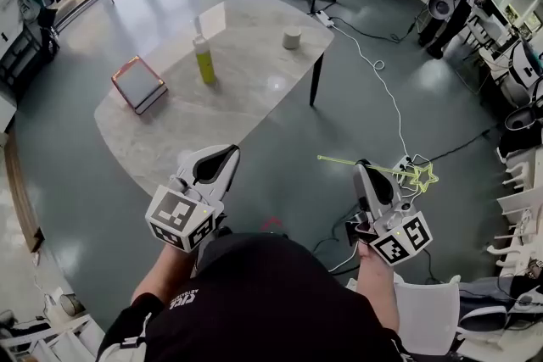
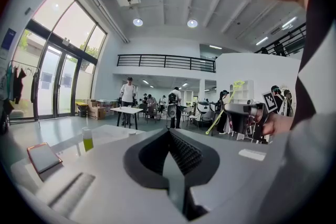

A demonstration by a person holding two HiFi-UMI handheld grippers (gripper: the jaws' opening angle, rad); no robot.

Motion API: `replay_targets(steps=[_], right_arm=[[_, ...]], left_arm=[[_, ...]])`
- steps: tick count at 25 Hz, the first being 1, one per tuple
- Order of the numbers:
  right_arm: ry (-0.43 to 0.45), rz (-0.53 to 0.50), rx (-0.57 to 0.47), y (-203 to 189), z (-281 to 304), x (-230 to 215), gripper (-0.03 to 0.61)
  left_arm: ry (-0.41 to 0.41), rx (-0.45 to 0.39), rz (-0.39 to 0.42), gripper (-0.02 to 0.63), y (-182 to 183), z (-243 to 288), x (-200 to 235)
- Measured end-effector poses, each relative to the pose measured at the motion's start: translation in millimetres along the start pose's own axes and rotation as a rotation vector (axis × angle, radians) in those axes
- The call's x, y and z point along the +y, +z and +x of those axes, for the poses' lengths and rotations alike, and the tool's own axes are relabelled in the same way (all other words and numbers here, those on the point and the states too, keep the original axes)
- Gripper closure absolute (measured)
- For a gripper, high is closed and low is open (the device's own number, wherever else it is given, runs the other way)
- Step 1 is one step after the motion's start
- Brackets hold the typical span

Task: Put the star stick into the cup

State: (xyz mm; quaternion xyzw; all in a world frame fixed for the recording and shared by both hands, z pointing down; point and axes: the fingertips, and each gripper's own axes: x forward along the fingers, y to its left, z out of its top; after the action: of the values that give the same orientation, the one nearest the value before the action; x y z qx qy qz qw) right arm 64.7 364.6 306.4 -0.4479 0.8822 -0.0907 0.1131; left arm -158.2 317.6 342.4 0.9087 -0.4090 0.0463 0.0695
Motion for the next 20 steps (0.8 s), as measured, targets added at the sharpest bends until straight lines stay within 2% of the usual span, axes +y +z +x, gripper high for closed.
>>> replay_targets(steps=[7,20], right_arm=[[0.026,0.034,-0.012,4,-41,-27,0.551],[-0.029,0.079,0.009,-2,-58,-72,0.551]], left_arm=[[0.018,0.006,0.003,0.612,-3,22,-36],[-0.023,0.034,0.002,0.612,-9,73,-57]])
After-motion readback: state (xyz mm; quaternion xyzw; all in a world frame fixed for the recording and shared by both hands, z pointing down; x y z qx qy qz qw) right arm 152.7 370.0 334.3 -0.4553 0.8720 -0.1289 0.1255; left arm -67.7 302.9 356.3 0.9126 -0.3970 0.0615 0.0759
